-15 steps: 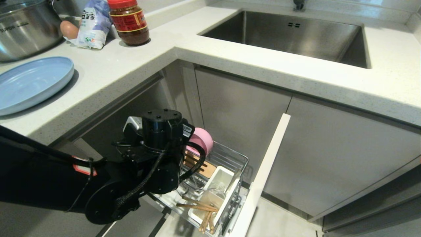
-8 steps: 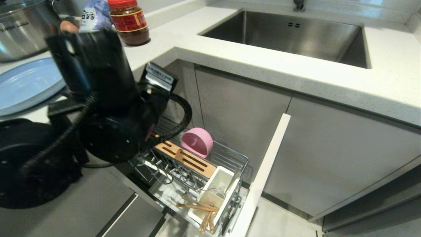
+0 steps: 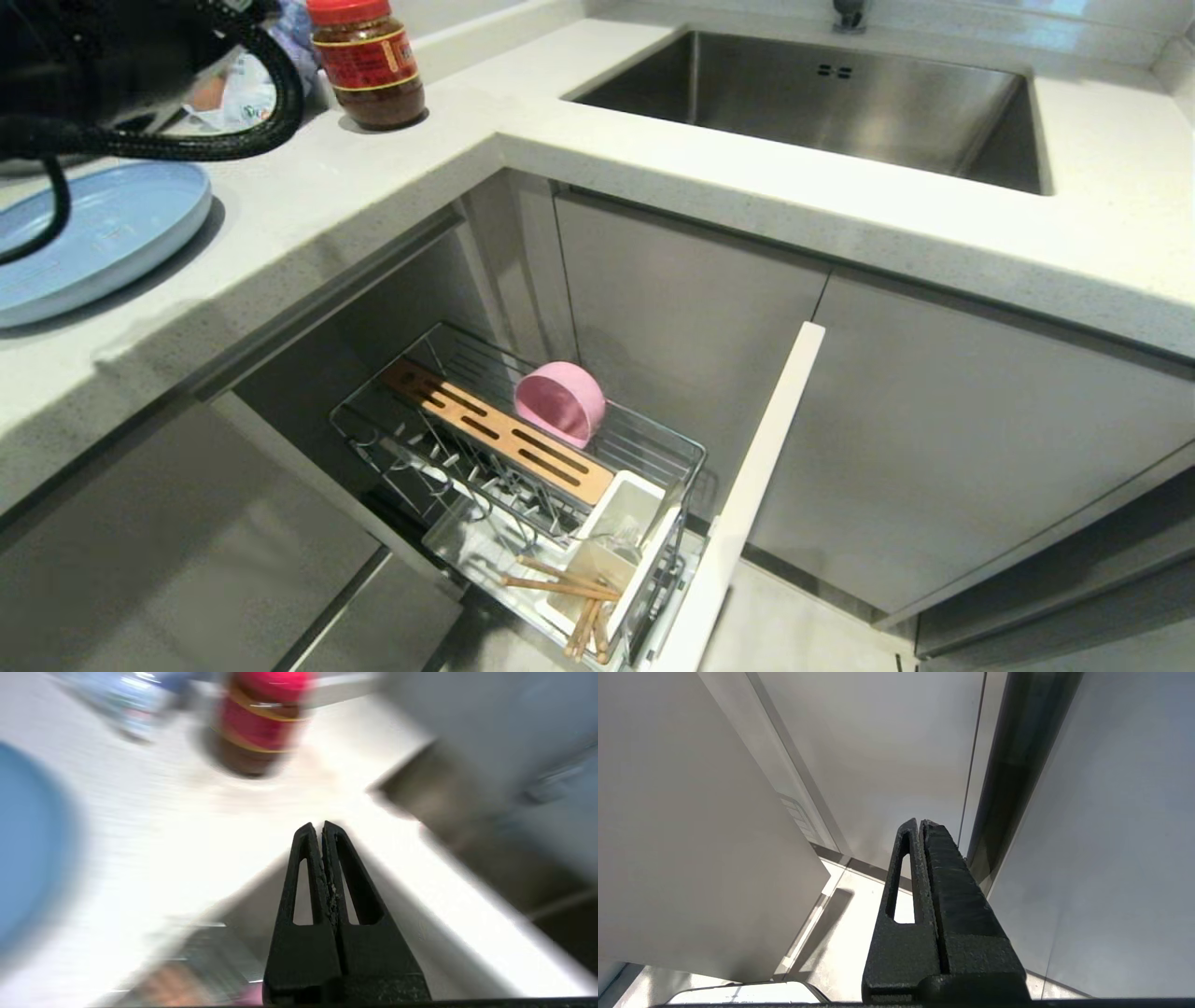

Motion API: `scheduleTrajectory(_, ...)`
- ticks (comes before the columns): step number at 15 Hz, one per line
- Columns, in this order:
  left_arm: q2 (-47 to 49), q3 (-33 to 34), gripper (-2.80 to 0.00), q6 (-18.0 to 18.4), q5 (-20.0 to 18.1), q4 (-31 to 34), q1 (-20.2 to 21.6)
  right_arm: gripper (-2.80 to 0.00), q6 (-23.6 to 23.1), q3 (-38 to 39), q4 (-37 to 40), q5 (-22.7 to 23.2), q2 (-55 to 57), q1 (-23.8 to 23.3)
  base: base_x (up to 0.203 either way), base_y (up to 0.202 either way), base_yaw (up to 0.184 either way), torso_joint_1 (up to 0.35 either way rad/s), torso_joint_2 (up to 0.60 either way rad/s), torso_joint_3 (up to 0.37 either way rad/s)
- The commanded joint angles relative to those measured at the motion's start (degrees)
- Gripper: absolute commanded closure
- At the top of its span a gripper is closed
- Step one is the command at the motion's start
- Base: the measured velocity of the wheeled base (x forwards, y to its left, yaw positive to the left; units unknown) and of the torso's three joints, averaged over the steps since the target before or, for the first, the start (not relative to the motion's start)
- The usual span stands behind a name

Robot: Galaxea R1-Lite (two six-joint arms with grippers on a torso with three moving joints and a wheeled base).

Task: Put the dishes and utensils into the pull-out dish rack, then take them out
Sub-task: Pick up the plate and place it in the cupboard

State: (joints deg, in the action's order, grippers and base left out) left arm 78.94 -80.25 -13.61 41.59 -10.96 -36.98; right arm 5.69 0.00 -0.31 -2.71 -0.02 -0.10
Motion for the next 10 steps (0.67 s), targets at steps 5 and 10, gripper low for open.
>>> scheduleTrajectory(5,-1.45,-8.9,0.0,4.32,0.18,25.18,15.84,0.0,0.02,0.0,-0.04,-0.01,-0.24,0.01,0.0,0.0,0.0,0.0,0.0,0.0)
scheduleTrajectory(10,-0.98,-9.47,0.0,4.46,1.16,29.39,17.37,0.0,0.02,0.0,-0.04,-0.01,-0.24,0.09,0.0,0.0,0.0,0.0,0.0,0.0)
